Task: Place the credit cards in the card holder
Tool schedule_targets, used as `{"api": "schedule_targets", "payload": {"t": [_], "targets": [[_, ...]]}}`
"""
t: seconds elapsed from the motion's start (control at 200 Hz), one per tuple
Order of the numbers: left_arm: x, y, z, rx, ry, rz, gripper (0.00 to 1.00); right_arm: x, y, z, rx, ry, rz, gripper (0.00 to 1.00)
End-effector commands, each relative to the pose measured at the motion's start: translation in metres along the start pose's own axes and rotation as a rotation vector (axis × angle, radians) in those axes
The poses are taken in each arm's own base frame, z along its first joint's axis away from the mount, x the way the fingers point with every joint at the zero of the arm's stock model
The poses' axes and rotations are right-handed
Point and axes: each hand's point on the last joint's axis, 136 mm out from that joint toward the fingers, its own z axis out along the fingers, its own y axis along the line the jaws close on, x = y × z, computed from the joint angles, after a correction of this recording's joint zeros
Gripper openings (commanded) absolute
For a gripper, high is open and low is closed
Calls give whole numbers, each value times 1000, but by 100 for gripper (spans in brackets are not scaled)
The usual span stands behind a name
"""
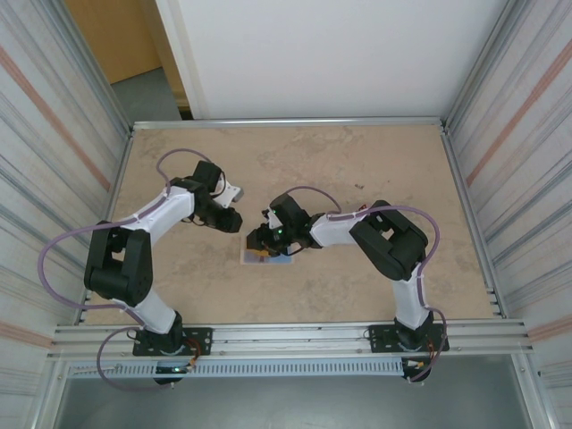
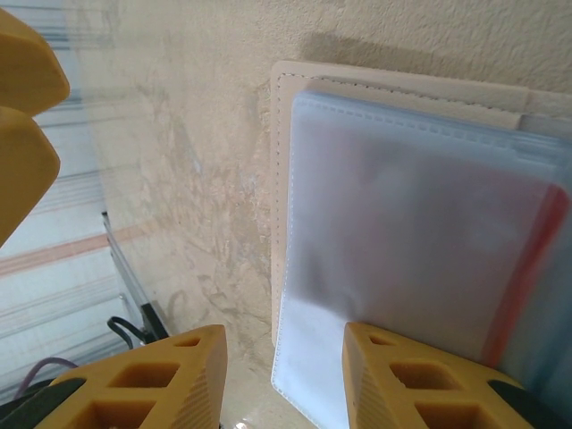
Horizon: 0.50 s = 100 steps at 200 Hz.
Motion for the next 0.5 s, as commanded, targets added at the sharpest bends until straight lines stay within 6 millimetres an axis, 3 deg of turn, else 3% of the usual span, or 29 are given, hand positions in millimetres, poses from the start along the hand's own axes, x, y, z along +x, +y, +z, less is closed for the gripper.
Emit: {"api": "schedule_targets", "payload": {"t": [0.0, 0.236, 0.496], "targets": [[0, -11, -5, 63, -1, 15, 29, 0, -1, -10, 47, -5, -17, 38], [-11, -26, -11, 80, -27, 80, 26, -8, 19, -69, 110, -90, -112, 39], [-54, -69, -41, 105, -85, 209, 22, -16, -6, -166, 332, -194, -160, 44]]}}
